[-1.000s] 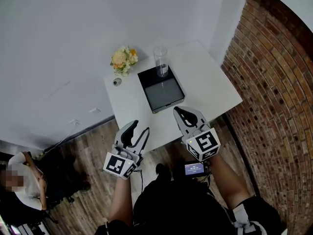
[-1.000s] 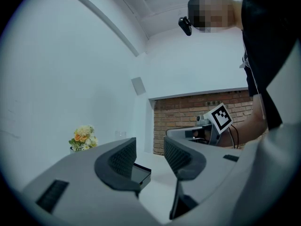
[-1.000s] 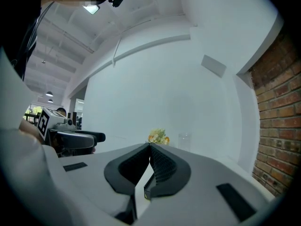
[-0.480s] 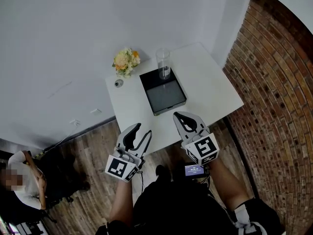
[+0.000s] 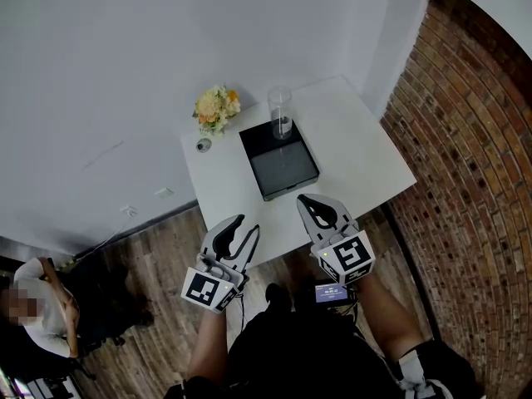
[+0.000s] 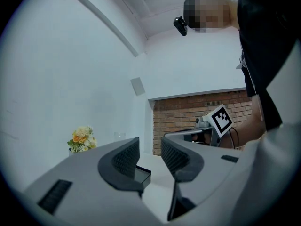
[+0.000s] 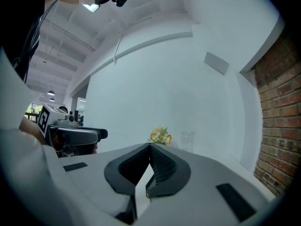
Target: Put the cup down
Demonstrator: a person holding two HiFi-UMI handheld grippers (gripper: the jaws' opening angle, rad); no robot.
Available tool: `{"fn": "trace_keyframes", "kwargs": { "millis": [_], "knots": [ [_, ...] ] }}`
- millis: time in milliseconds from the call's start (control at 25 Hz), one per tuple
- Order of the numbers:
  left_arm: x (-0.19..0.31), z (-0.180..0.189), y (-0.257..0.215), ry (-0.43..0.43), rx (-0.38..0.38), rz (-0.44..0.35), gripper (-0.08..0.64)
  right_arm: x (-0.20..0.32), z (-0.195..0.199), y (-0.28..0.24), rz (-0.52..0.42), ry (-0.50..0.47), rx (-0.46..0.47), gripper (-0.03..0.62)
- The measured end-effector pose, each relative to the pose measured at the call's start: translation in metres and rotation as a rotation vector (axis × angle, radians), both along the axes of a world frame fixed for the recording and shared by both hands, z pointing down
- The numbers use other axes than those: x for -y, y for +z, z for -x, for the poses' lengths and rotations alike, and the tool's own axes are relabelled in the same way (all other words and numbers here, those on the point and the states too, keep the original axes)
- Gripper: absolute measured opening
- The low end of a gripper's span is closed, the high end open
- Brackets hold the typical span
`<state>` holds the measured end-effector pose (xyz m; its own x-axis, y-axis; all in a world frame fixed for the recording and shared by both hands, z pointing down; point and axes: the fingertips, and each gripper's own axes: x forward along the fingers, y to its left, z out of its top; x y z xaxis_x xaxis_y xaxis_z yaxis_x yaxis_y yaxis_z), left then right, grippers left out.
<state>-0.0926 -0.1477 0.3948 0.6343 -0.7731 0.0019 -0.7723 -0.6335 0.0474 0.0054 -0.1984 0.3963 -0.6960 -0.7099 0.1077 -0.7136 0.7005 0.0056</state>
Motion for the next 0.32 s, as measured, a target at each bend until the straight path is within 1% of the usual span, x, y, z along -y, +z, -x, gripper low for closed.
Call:
{"fn": "trace_keyframes", "kwargs": {
  "millis": [320],
  "knots": [
    [0.0020,0.0007,-0.0013,0.003,-0.003,-0.002,0.147,0.0038,-0.0012,-0.0006,-0.002,0.009,-0.001,0.011]
  ]
}}
